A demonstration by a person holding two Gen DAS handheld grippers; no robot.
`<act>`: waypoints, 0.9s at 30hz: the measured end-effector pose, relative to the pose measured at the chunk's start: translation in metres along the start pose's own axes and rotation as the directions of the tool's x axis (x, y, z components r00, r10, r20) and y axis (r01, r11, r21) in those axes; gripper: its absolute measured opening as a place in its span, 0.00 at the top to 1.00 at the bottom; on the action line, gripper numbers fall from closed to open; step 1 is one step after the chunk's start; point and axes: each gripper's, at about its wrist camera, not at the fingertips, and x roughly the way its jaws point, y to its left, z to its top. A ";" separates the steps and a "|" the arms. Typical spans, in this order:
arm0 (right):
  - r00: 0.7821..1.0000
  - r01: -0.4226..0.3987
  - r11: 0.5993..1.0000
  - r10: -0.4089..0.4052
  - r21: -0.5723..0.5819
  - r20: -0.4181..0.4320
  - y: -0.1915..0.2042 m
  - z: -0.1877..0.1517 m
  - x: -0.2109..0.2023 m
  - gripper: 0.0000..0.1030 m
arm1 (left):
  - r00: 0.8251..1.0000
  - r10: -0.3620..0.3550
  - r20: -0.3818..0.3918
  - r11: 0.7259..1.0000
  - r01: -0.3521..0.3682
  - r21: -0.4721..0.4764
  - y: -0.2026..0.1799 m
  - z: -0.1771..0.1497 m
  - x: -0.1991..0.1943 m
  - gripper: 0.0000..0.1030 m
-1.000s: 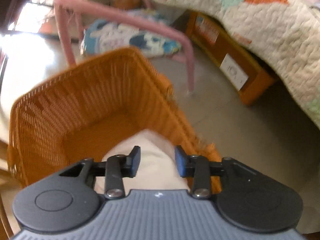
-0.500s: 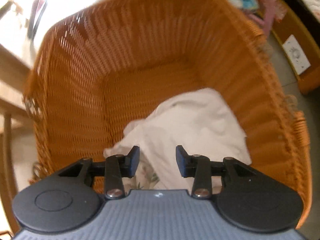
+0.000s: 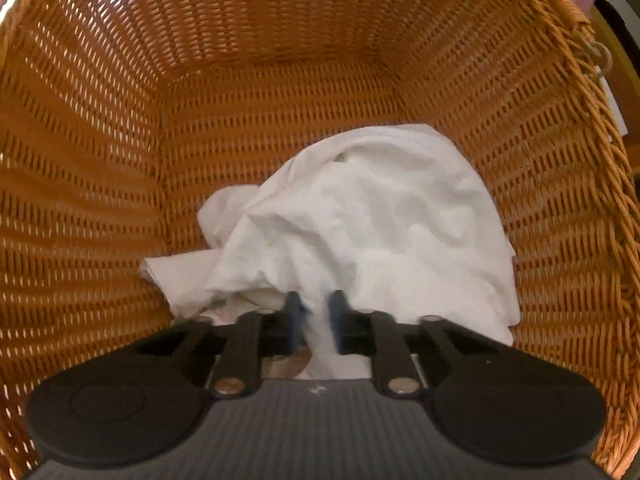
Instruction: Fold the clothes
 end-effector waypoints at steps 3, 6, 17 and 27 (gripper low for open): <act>0.999 0.006 1.000 -0.007 0.025 0.031 -0.004 0.000 -0.012 0.92 | 1.000 0.000 0.000 1.000 0.000 0.000 0.000 0.000 0.000 0.00; 0.999 0.001 0.999 -0.003 0.045 0.047 -0.013 0.001 -0.027 0.93 | 1.000 0.000 0.000 1.000 0.000 0.000 0.000 0.000 0.000 0.00; 0.991 -0.038 0.994 0.024 0.099 0.133 -0.041 0.011 -0.105 0.93 | 1.000 0.000 0.000 1.000 0.000 0.000 0.000 0.000 0.000 0.00; 0.981 -0.104 0.994 0.100 0.014 0.166 -0.030 0.009 -0.132 0.92 | 1.000 0.000 0.000 1.000 0.000 0.000 0.000 0.000 0.000 0.00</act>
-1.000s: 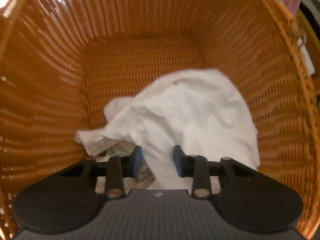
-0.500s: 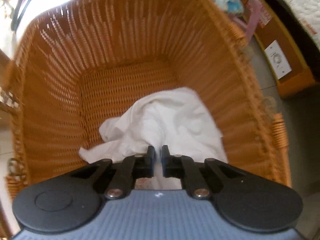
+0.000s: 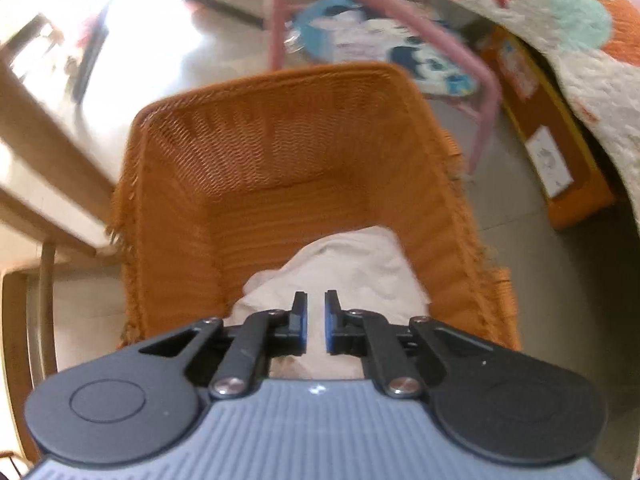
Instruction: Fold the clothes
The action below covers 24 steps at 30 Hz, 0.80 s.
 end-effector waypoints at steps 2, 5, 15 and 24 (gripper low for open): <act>0.999 -0.012 1.000 0.011 -0.026 -0.031 0.007 -0.002 0.013 0.92 | 1.000 0.000 0.000 1.000 0.000 0.000 0.000 0.000 0.000 0.00; 0.998 -0.029 0.999 0.027 -0.027 -0.054 0.014 -0.006 0.038 0.90 | 1.000 0.000 0.000 1.000 0.000 0.000 0.000 0.000 0.000 0.00; 0.995 -0.038 0.990 0.025 -0.135 -0.097 0.043 -0.017 0.111 0.85 | 1.000 0.000 0.000 1.000 0.000 0.000 0.000 0.000 0.000 0.00; 0.992 0.064 0.985 -0.080 -0.158 -0.097 0.038 -0.021 0.139 0.92 | 1.000 0.000 0.000 1.000 0.000 0.000 0.000 0.000 0.000 0.00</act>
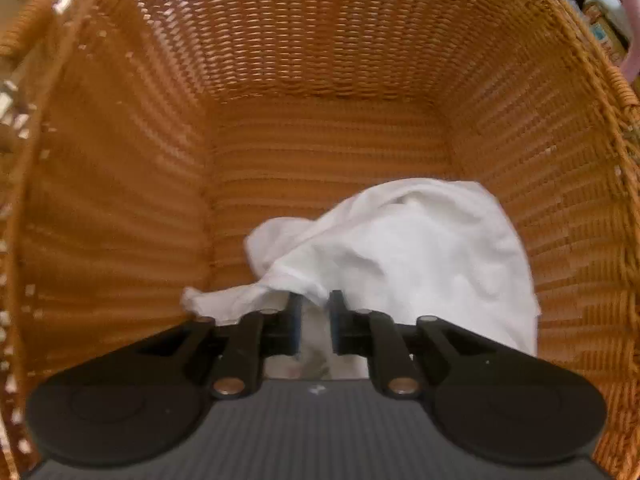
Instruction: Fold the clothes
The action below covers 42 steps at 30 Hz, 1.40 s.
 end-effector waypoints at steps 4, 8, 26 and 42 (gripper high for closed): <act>1.000 0.004 0.999 -0.005 0.054 0.017 -0.012 0.000 -0.012 0.98 | 1.000 0.000 0.000 1.000 0.000 0.000 0.001 0.001 0.001 0.00; 0.999 0.008 0.998 -0.011 0.065 0.047 -0.025 0.001 -0.037 0.99 | 1.000 0.000 0.000 1.000 0.000 0.000 0.001 0.001 0.001 0.00; 0.974 0.009 0.992 -0.036 0.123 0.222 -0.078 0.008 -0.232 0.99 | 1.000 0.000 0.000 1.000 0.000 0.000 0.001 0.001 0.001 0.00; 0.922 -0.044 0.993 -0.003 0.112 0.386 -0.090 -0.014 -0.410 0.99 | 1.000 0.000 0.000 1.000 0.000 0.000 0.001 0.001 0.001 0.00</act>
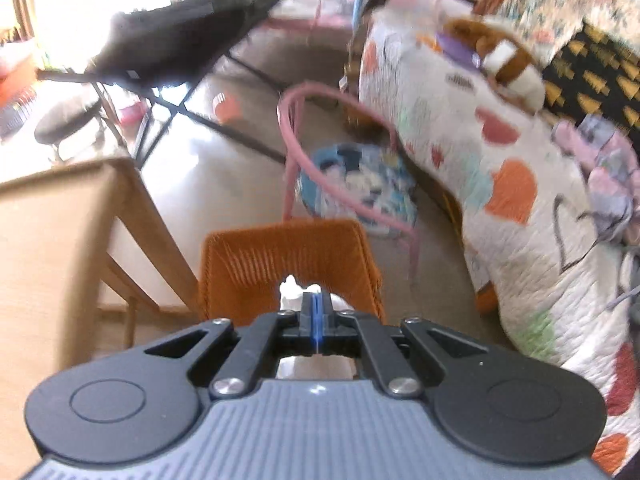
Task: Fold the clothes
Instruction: 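Lift the white cloth out of the basket with the right gripper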
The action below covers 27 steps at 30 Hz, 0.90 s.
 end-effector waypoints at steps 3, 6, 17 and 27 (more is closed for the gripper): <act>0.999 -0.013 1.000 0.012 0.018 0.045 0.000 0.006 -0.034 0.99 | 1.000 0.000 0.000 1.000 0.000 0.000 0.000 0.000 0.000 0.00; 0.997 -0.021 1.000 0.020 0.012 0.075 0.004 0.011 -0.064 0.99 | 1.000 0.000 0.000 1.000 0.000 0.000 0.000 0.000 0.000 0.00; 0.991 -0.052 0.998 0.049 0.025 0.122 0.021 0.039 -0.158 0.99 | 1.000 0.000 0.000 1.000 0.000 0.000 0.000 0.000 0.000 0.00; 0.985 -0.115 0.993 0.118 -0.025 0.128 0.063 0.043 -0.224 0.99 | 1.000 0.000 0.000 1.000 0.000 0.000 0.000 0.000 0.000 0.00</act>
